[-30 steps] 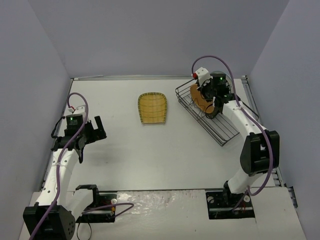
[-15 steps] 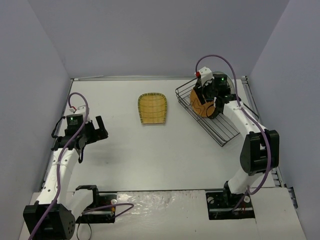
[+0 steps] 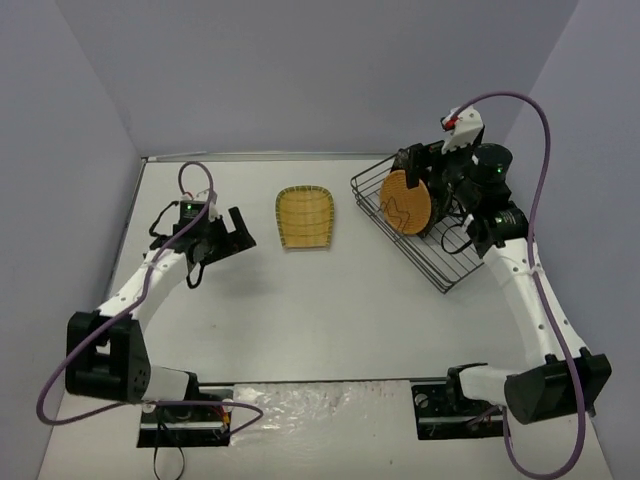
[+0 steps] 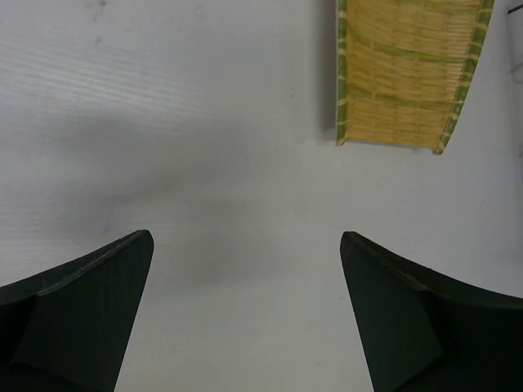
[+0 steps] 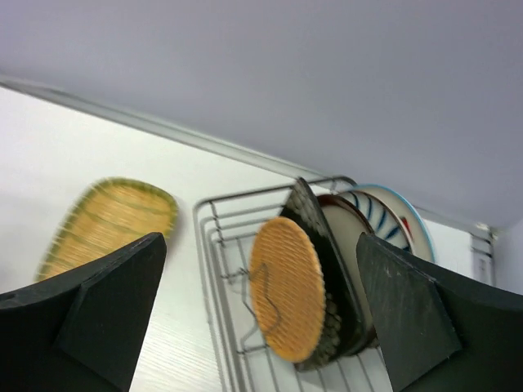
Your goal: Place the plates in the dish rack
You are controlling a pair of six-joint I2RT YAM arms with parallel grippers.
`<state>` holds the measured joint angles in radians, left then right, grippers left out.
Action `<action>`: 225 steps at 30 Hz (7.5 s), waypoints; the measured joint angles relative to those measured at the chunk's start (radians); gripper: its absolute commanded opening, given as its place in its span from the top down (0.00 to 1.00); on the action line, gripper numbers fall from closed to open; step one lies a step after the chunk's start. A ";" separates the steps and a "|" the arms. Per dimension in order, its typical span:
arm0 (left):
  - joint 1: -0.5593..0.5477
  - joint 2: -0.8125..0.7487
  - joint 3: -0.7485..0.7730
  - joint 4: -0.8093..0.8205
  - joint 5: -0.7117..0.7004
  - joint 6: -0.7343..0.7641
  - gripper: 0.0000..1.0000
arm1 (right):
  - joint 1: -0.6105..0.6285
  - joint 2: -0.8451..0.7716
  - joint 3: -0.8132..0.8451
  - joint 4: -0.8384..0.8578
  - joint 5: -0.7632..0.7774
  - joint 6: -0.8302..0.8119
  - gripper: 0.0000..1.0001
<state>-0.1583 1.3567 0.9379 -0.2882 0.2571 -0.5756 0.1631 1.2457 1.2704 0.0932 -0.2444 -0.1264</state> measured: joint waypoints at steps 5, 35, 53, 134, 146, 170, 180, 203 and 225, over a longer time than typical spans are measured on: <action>-0.054 0.251 0.167 0.081 0.011 -0.055 0.05 | 0.000 -0.133 -0.112 0.057 -0.102 0.152 0.00; -0.135 0.688 0.486 0.288 0.075 -0.232 1.00 | 0.002 -0.244 -0.363 0.112 -0.330 0.444 0.00; -0.137 0.092 0.013 0.358 0.173 -0.231 1.00 | 0.183 0.035 -0.291 0.097 -0.311 0.548 0.00; 0.089 -0.431 -0.139 -0.223 -0.172 0.233 0.03 | 0.138 0.293 0.202 -0.249 0.371 -0.414 1.00; 0.089 -0.431 -0.139 -0.223 -0.174 0.236 0.03 | 0.138 0.396 0.163 -0.148 0.371 -0.475 1.00; 0.089 -0.462 -0.139 -0.224 -0.204 0.250 0.03 | 0.146 0.482 0.096 -0.082 0.355 -0.400 0.47; 0.092 -0.483 -0.054 -0.287 -0.202 0.221 0.03 | 0.146 0.249 0.099 -0.135 0.320 -0.276 0.00; 0.093 -0.764 0.415 -0.658 -0.408 0.280 0.03 | 0.146 -0.758 -0.053 -0.372 0.520 0.079 0.00; 0.088 -0.885 0.360 -0.883 -0.400 0.245 0.03 | 0.160 -0.919 -0.085 -0.590 0.588 0.164 0.00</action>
<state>-0.0699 0.4721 1.2981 -1.1709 -0.1429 -0.3309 0.3233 0.3264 1.1854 -0.4967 0.3431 0.0379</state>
